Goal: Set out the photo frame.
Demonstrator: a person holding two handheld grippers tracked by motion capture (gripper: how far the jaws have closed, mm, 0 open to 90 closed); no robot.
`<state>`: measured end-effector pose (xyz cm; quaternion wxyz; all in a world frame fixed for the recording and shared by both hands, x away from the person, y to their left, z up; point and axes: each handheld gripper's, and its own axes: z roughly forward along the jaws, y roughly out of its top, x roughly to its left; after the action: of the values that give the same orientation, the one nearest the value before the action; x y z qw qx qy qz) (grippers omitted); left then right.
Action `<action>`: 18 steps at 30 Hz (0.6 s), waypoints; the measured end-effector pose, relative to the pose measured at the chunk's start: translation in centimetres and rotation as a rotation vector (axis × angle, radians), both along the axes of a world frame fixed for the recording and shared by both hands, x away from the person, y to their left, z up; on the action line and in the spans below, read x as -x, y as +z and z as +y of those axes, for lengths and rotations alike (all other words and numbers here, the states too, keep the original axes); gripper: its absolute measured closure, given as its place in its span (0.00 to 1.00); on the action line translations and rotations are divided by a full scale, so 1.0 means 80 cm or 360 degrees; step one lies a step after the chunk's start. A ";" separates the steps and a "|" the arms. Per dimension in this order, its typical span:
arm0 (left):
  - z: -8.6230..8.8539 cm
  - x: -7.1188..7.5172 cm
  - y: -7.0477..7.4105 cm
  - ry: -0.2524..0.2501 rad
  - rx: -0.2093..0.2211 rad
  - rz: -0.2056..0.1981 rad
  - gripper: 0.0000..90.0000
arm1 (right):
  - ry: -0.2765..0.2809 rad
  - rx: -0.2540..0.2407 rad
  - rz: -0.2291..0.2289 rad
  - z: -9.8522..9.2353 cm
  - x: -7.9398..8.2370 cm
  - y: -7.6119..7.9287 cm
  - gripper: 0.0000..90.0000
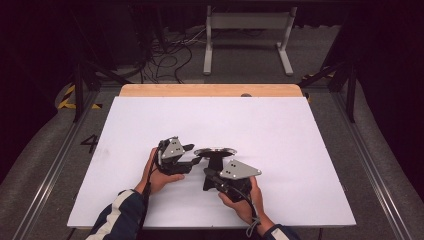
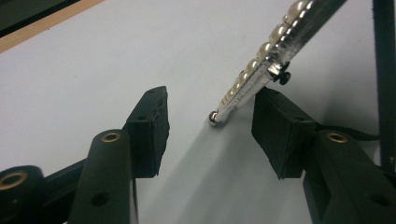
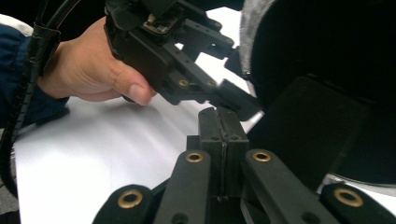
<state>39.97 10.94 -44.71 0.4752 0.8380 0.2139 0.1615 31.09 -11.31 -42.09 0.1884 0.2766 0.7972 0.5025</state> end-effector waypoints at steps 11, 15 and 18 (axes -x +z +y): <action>-0.019 0.000 -0.005 -0.0055 -0.0045 -0.0007 0.69 | -0.0087 0.0204 -0.0024 0.036 0.009 -0.030 1.00; -0.021 0.003 -0.006 -0.0056 -0.0077 -0.0027 0.75 | -0.0126 0.0233 -0.0025 0.038 0.009 -0.034 1.00; -0.021 0.004 -0.006 -0.0048 -0.0089 -0.0037 0.76 | -0.0134 0.0250 -0.0038 0.039 0.010 -0.034 1.00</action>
<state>39.63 9.25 -45.18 0.4566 0.8521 0.1911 0.1701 30.28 -8.19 -44.82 0.2399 0.2881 0.8196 0.4332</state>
